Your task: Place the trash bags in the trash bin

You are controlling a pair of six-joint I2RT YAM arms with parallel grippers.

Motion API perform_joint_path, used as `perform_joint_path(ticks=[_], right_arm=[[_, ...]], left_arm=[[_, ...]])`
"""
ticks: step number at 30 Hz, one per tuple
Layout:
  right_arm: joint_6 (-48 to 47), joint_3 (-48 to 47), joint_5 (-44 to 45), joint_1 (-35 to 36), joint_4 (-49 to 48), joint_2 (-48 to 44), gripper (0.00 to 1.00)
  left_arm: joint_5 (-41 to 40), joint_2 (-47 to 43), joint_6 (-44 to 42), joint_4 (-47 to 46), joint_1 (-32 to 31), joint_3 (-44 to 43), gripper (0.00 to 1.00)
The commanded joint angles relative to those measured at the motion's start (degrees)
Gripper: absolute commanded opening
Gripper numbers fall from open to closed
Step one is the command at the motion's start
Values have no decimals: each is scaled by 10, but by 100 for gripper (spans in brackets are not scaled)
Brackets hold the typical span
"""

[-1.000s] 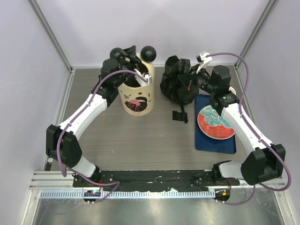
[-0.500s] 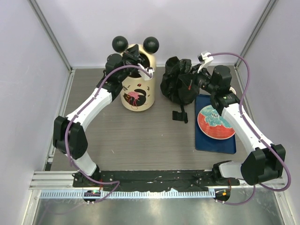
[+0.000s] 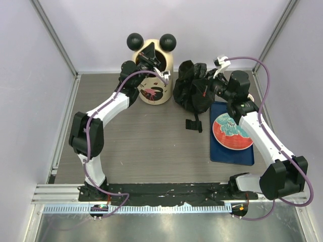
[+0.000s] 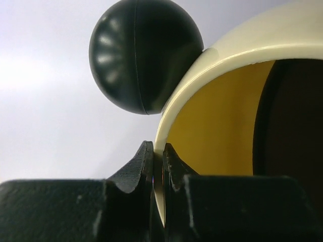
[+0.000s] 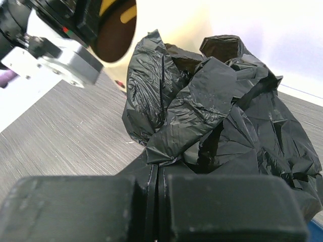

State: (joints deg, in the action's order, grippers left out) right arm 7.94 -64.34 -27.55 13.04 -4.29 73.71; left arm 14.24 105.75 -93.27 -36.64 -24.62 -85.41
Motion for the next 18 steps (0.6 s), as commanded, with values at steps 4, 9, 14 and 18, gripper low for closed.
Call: perform_joint_path(ticks=[4,9,14,18], right_arm=[[1,-4,7,-6,-20,-20,1],[1,-8,4,-7,-21,-18,1],[3,-1,5,-13,-33,-22,1],[7,5,3,-18,-32,-26,1]], left_arm=[[12,-14,-45,-181,12,-11,0],[0,47,-19,-86,17,-281,0],[11,-7,-50,-112,5,-111,0],[-21,4,-45,-136,-7,-141,0]])
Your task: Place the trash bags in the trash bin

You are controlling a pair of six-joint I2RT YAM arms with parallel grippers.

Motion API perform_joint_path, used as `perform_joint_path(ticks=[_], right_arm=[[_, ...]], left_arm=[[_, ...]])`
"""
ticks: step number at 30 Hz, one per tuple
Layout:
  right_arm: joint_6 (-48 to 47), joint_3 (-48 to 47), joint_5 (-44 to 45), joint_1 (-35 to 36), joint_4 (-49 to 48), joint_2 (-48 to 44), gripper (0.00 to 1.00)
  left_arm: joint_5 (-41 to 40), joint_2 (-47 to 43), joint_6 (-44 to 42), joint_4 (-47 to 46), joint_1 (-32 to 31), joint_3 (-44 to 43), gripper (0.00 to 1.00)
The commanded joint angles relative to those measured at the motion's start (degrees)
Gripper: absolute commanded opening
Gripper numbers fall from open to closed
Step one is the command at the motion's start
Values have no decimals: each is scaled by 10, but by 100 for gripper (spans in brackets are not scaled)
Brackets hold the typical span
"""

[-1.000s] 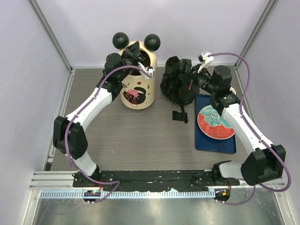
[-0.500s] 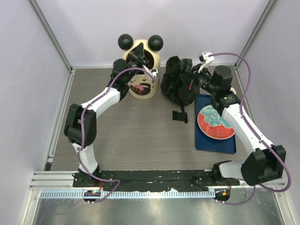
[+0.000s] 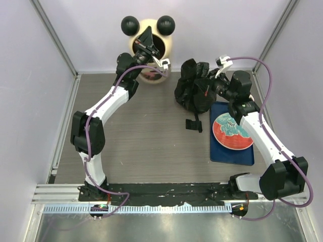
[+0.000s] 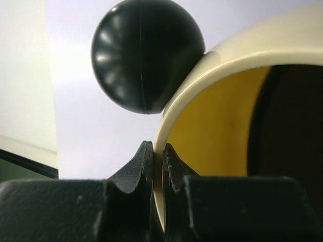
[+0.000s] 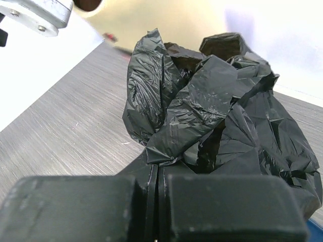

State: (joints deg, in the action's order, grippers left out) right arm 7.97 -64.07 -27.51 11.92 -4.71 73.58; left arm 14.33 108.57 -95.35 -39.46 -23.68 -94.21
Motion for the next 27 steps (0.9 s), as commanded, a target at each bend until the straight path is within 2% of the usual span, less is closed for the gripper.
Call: perform_joint_path(ticks=[1,2,3,4,5,6,7,8,10,12,14,15,16,17,18,19,20,21,22,23,24,25,26,27], right_arm=[[6,1,3,-8,-28,-24,1],[7,1,1,-8,-27,-23,1],[7,-2,0,-8,-28,-18,1],[6,-4,-4,-9,-28,-14,1],[6,-7,-5,-8,-28,-12,1],[6,-10,-3,-11,-28,-12,1],[7,-10,-2,-10,-28,-12,1],[8,-10,-3,-11,-28,-13,1],[6,-11,-9,-12,-28,-12,1],[6,-11,-7,-12,-28,-10,1],[6,-11,-9,-13,-31,-8,1],[6,-14,-11,-13,-30,-6,1],[5,-16,-11,-13,-29,-6,1],[6,-15,-9,-14,-28,-7,1],[6,-13,-9,-15,-29,-7,1],[6,-13,-11,-14,-29,-6,1],[10,-11,-11,-14,-32,-3,1],[13,-11,-12,-14,-37,0,1],[11,-14,-13,-14,-36,5,1],[13,-18,-12,-14,-36,6,1],[12,-21,-11,-14,-36,7,1],[12,-24,-13,-15,-36,8,1],[9,-29,-13,-14,-32,9,1],[7,-32,-12,-15,-29,9,1]], left_arm=[[-30,-32,-10,-92,-23,-57,0],[-35,-62,25,-63,-33,-23,0],[-16,-79,7,46,-27,-5,0],[0,-82,-21,51,-16,3,0],[2,-45,-31,0,-12,-24,0],[-34,-24,-30,-85,-18,-61,0],[-54,-13,-27,-85,-24,-92,0],[-62,-31,-7,-73,-29,-86,0],[-21,-61,-20,-14,-21,-53,0],[-43,-71,0,-36,-37,-46,0],[-30,-82,-28,-26,-40,-17,0],[-22,-71,-38,-62,-37,-26,0],[-59,-63,-26,-68,-40,-54,0],[-86,-59,-9,-50,-49,-103,0],[-91,-77,30,-12,-50,-98,0],[-84,-90,54,1,-45,-49,0],[-86,-99,58,69,-45,-19,0],[-83,-94,-25,76,-43,14,0],[-23,-72,-22,-89,-20,36,0],[-41,-39,-12,-117,-20,-21,0],[-93,23,-6,-92,-25,-108,0],[-118,34,12,-40,-28,-246,0],[-117,32,28,-16,-28,-277,0],[-113,-7,52,2,-38,-239,0]])
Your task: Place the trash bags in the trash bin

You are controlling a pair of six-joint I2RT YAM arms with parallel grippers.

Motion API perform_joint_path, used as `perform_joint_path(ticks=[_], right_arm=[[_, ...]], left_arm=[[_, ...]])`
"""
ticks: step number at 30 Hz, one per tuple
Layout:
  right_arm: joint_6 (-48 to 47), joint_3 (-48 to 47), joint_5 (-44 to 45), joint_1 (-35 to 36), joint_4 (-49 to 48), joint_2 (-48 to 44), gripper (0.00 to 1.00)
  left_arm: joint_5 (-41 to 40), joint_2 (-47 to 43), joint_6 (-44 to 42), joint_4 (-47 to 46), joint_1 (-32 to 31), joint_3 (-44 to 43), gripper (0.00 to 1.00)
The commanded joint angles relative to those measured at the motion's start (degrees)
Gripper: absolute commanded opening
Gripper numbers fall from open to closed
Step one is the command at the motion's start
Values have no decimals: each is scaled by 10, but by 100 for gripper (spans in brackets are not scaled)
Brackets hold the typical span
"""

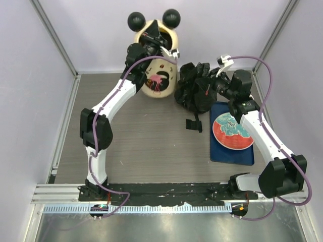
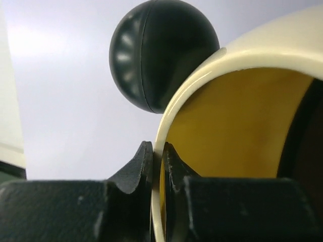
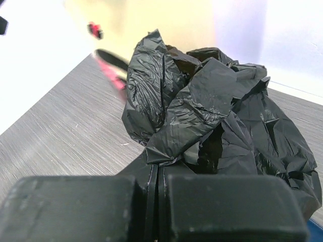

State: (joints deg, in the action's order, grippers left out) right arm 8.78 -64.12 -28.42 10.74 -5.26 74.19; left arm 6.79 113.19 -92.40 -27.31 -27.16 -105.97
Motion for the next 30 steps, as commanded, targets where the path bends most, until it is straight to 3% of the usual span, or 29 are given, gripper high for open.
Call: perform_joint_path(ticks=[1,3,4,5,6,9,11,12,13,14,15,17,18,19,20,21,22,23,25,30], right_arm=[[-2,-31,-3,-4,-23,2,1],[-3,-27,-4,-7,-25,2,1],[-4,-23,-1,-7,-26,1,1],[-3,-22,-1,-7,-26,-1,1],[-2,-20,-2,-8,-26,-2,1],[-1,-20,-7,-10,-25,-4,1],[-3,-23,-5,-10,-27,-2,1],[-3,-24,-7,-11,-28,2,1],[-4,-27,-8,-12,-29,3,1],[-4,-28,-7,-12,-28,3,1],[-3,-27,-7,-13,-28,1,1],[-3,-27,-9,-14,-24,-2,1],[-6,-27,-7,-14,-23,-4,1],[-9,-24,-6,-14,-23,-5,1],[-10,-22,-7,-15,-22,-6,1],[-11,-22,-6,-16,-23,-6,1],[-9,-17,-7,-16,-23,-6,1],[-8,-16,-8,-17,-24,-5,1],[-5,-17,-12,-17,-26,-5,1],[-14,-19,-14,-21,-24,-3,1]], left_arm=[[-26,-92,34,-88,-12,-61,0],[16,-150,34,-50,-18,112,0],[23,-156,-5,-75,-18,132,0],[4,-139,-10,-122,-18,128,0],[-18,-111,-12,-155,-14,40,0],[-63,-62,38,-102,-14,-104,0],[-80,-132,71,32,-31,-28,0],[-21,-152,24,73,-26,97,0],[9,-153,-12,-85,-18,138,0],[11,-107,-27,-158,-14,129,0],[-33,-83,-33,-170,-18,28,0],[-48,-98,29,-127,-17,-30,0],[-52,-124,55,-104,-28,9,0],[-32,-155,61,-9,-33,56,0],[8,-196,3,26,-27,148,0],[27,-189,-8,-57,-26,169,0],[5,-165,-14,-105,-26,159,0],[-19,-142,-21,-125,-27,88,0],[-52,-104,-2,-114,-22,26,0],[-9,-113,6,-84,-18,-18,0]])
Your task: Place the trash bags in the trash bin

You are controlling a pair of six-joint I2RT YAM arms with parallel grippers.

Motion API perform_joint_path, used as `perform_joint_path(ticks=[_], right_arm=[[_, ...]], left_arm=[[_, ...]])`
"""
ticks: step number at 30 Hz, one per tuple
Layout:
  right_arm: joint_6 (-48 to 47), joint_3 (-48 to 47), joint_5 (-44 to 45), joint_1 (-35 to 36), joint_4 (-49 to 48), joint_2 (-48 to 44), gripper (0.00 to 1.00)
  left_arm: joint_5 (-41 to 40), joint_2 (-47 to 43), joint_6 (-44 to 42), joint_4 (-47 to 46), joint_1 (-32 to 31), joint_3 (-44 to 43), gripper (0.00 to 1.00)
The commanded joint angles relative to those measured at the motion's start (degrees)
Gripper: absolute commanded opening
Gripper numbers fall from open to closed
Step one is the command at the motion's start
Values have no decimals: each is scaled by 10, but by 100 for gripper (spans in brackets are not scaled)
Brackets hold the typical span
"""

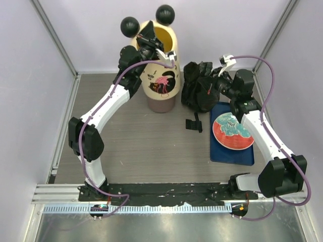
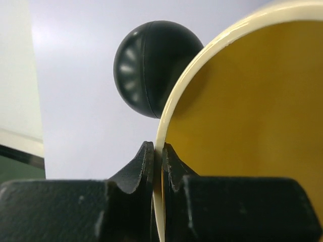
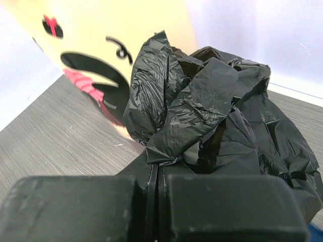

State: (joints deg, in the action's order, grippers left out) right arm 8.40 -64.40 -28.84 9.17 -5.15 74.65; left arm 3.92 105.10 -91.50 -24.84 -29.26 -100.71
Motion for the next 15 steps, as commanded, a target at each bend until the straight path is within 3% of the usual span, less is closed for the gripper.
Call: perform_joint_path(ticks=[1,5,11,15], right_arm=[[-11,-15,-11,-6,-24,-6,1],[-11,-13,-13,-9,-26,-6,1],[-10,-13,-18,-12,-30,-6,1],[-5,-13,-21,-13,-34,-6,1]], left_arm=[[22,-28,-10,-104,3,-80,0],[44,0,-12,-66,7,-206,0],[103,66,-8,114,22,-462,0],[164,71,-42,141,37,-515,0]])
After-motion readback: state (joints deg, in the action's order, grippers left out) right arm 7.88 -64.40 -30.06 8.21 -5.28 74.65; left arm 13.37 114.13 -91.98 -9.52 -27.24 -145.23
